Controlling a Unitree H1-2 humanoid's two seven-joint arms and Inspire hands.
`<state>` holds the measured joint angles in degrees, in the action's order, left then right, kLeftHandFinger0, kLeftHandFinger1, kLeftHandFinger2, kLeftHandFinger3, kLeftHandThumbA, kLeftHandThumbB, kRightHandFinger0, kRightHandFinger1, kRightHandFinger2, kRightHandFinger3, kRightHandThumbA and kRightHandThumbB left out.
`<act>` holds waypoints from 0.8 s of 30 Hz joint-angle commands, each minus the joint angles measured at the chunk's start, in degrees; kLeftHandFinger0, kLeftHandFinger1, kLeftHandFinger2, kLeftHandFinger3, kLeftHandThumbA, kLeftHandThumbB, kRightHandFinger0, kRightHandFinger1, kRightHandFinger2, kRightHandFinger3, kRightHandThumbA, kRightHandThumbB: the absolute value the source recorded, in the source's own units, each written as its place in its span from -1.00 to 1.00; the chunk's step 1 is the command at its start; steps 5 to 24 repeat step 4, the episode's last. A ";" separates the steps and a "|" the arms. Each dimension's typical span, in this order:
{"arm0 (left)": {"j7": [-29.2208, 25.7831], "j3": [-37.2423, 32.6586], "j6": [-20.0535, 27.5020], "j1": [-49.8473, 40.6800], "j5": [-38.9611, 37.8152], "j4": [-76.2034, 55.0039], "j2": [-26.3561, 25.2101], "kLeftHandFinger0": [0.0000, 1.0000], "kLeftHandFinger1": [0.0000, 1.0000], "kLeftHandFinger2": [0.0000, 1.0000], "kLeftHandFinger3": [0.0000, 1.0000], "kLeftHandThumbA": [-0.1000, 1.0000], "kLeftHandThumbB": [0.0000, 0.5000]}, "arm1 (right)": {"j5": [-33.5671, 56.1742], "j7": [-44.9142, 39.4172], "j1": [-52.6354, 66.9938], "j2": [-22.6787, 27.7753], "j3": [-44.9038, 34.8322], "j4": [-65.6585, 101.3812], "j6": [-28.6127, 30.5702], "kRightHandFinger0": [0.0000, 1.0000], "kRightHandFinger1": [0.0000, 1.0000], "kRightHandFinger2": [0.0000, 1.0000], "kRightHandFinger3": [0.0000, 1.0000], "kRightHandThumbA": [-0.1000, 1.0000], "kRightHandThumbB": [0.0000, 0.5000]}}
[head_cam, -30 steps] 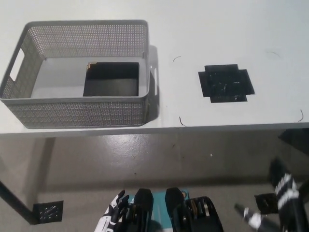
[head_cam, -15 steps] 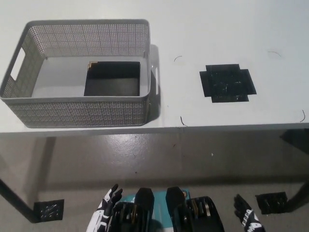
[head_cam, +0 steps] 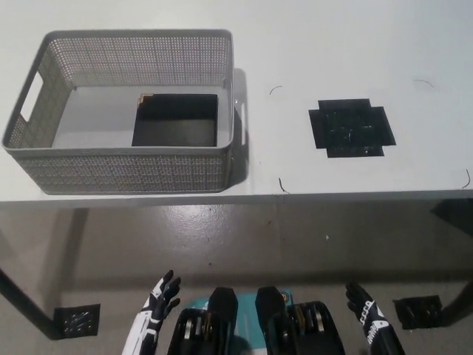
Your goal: A notebook is kept standing on the table on the right hand side and a container is kept on the left hand side and the robot uses its right hand to grab the notebook and places it in the container
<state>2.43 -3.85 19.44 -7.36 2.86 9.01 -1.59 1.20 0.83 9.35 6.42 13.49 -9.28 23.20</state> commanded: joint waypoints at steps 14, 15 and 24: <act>-0.45 0.94 1.16 -0.32 -1.13 -1.70 0.45 1.00 1.00 1.00 1.00 1.00 -0.36 | -0.22 -2.11 -0.78 -0.58 -1.16 0.29 3.73 1.00 1.00 1.00 1.00 1.00 0.66; -0.45 0.94 1.16 -0.32 -1.13 -1.70 0.45 1.00 1.00 1.00 1.00 1.00 -0.36 | -0.22 -2.11 -0.78 -0.58 -1.16 0.29 3.73 1.00 1.00 1.00 1.00 1.00 0.66; -0.45 0.94 1.16 -0.32 -1.13 -1.70 0.45 1.00 1.00 1.00 1.00 1.00 -0.36 | -0.22 -2.11 -0.78 -0.58 -1.16 0.29 3.73 1.00 1.00 1.00 1.00 1.00 0.66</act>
